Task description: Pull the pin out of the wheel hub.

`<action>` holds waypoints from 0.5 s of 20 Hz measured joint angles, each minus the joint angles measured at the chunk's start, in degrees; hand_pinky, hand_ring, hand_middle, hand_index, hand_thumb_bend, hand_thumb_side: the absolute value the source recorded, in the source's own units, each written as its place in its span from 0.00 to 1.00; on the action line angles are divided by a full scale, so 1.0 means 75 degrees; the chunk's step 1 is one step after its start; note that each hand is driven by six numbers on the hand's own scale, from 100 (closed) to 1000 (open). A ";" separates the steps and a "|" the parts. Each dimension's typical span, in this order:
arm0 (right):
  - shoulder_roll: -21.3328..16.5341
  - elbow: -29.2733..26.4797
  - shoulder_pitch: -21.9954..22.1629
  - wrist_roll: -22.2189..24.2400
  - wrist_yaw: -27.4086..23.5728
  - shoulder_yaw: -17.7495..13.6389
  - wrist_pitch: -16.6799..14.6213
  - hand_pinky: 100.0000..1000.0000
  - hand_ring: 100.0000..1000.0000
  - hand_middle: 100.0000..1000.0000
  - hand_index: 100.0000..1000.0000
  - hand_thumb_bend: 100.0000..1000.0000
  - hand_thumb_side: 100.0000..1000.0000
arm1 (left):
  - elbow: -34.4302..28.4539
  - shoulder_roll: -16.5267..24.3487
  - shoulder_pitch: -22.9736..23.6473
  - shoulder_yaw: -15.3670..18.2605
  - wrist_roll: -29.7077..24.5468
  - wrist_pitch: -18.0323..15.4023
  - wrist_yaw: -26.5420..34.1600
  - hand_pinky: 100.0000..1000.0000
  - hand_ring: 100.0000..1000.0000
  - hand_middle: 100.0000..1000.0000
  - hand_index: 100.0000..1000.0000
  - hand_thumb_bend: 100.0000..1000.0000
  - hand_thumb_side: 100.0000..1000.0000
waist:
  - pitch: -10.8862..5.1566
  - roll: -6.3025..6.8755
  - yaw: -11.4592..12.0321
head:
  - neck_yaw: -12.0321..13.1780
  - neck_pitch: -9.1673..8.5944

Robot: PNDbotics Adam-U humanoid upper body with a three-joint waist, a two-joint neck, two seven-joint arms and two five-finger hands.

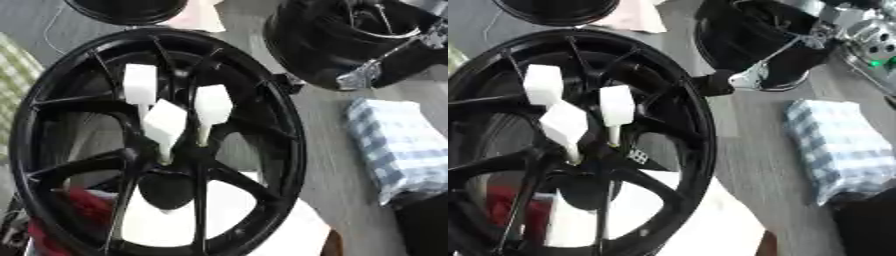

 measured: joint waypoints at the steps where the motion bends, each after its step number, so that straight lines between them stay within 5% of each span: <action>1: -0.0024 -0.0001 -0.0053 0.0128 -0.0043 0.0063 0.0010 0.76 0.73 0.64 0.72 0.48 0.09 | 0.0000 0.0021 0.0000 -0.0001 -0.0007 0.0007 0.0000 0.87 0.53 0.46 0.69 0.00 0.73 | -0.0004 -0.0009 0.0000 | 0.0000 0.0000; 10: -0.0146 -0.0003 -0.0439 0.1100 -0.0608 0.0499 0.0115 0.74 0.72 0.63 0.72 0.47 0.11 | 0.0000 0.0031 -0.0020 -0.0045 -0.0060 0.0062 0.0007 0.87 0.54 0.46 0.69 0.00 0.73 | -0.0056 -0.0115 0.0056 | -0.0037 -0.0032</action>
